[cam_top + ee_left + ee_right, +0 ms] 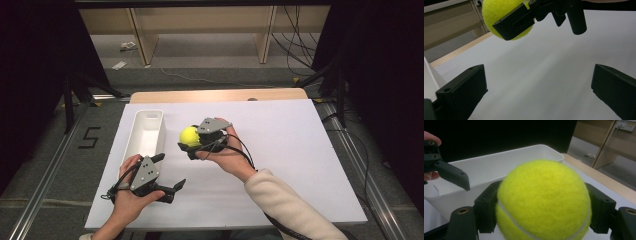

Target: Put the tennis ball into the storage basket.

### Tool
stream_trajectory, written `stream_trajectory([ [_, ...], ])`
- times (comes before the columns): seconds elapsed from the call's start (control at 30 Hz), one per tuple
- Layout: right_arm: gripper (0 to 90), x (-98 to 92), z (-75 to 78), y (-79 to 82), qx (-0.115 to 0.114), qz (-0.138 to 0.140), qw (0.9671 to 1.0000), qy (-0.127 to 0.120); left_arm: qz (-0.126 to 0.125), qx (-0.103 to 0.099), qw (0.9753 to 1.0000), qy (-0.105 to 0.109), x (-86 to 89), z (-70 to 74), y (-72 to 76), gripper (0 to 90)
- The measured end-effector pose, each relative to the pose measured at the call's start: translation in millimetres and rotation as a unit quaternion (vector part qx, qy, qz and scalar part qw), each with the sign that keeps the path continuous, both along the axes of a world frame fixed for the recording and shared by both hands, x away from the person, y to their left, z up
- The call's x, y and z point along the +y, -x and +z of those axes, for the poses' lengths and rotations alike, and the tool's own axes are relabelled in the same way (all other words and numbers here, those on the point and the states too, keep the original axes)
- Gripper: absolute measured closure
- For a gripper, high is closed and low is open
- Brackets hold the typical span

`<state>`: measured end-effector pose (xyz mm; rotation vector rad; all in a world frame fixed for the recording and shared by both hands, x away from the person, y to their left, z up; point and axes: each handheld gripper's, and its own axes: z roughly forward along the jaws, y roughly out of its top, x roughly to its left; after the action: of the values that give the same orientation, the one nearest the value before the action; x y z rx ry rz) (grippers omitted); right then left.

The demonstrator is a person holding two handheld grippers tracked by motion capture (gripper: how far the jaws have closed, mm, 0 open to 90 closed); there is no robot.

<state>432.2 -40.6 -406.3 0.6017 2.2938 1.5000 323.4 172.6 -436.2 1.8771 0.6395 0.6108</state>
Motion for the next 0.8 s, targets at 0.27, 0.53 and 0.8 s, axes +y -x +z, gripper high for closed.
stream_trajectory([
  [0.27,26.5,4.3,3.0,-0.1,-0.004,0.002,1.0000,0.001,-0.001,0.002,1.0000,0.001,-0.5,-0.2,0.2,0.0],
  [0.53,26.5,6.3,4.2,-0.7,-0.005,0.000,1.0000,-0.001,-0.001,0.001,1.0000,0.000,-0.5,0.0,0.2,0.0],
  [0.8,26.5,12.9,5.1,-0.8,-0.007,0.005,1.0000,0.002,0.000,0.000,1.0000,0.000,-0.5,0.3,0.2,0.0],
])
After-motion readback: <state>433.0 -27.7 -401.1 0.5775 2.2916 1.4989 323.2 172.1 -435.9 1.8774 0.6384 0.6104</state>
